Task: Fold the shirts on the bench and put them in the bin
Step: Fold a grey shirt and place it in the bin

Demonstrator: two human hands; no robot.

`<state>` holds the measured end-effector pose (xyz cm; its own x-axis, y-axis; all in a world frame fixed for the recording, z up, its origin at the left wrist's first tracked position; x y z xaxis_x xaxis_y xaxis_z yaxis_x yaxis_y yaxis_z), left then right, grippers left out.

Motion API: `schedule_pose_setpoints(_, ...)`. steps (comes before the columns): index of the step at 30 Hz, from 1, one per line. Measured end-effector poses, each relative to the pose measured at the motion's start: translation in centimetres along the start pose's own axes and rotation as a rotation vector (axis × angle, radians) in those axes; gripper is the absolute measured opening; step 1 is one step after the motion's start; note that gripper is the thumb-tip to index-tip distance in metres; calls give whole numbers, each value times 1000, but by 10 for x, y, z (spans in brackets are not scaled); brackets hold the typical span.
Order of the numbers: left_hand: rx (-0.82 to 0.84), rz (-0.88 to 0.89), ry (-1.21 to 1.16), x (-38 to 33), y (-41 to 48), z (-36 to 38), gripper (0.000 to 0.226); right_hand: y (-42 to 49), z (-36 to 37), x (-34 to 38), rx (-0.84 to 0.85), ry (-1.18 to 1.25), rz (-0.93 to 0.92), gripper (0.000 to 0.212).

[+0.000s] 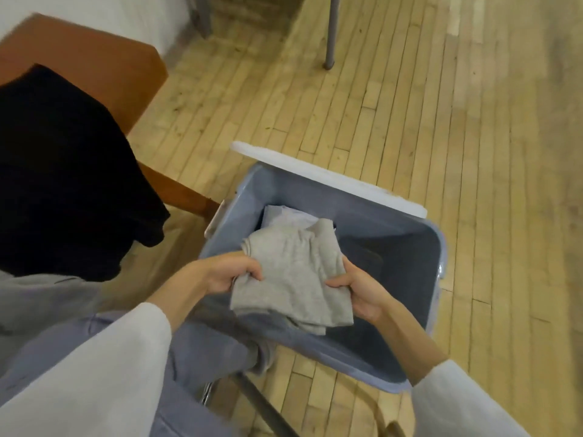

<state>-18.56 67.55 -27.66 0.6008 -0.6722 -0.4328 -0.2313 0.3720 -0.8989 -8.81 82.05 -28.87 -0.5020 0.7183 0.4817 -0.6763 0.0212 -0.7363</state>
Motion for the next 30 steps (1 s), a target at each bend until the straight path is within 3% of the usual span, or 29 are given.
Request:
schedule_pose_setpoints(5,57,-43,120,-13,51,6,29,47,-34,-13,-59,47,47,80)
schedule_pose_setpoints(10,17,50,245,-58,97,-15,23,90,-46,14,-115,27,-60,84)
schedule_pose_setpoints(13,-32,95,326,-62,137,-33,32,132,-62,10,-192,21,-89,81)
schedule_pose_setpoints(16,-267,75,217,-22,179,-64,46,166,-85,-28,-414,11,15,74)
schedule_pose_setpoints(19,-449,-115,-45,57,202,-83,53,183,-108,-57,-632,-85,103,52)
schedule_pose_setpoints(22,-454,-186,-172,94,216,-77,40,195,-127,-29,-816,-307,1,26)
schedule_pose_setpoints(25,-537,-161,-325,97,220,-84,21,203,-126,12,-914,-481,-122,32)
schedule_pose_setpoints(30,-656,-209,-292,110,211,-90,10,198,-126,32,-1099,-660,-259,30)
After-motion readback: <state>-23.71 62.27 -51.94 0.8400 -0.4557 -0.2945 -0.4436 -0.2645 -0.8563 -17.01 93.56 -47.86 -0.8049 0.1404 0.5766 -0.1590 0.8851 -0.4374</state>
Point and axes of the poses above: each hand's wrist, its own y-axis towards the middle knuckle, its own z-axis out of the palm, x = y × z, the point moved 10 cm from there along y, towards the middle knuckle, and after that the axes turned 5 degrees about -x, right-handed, at the moved point
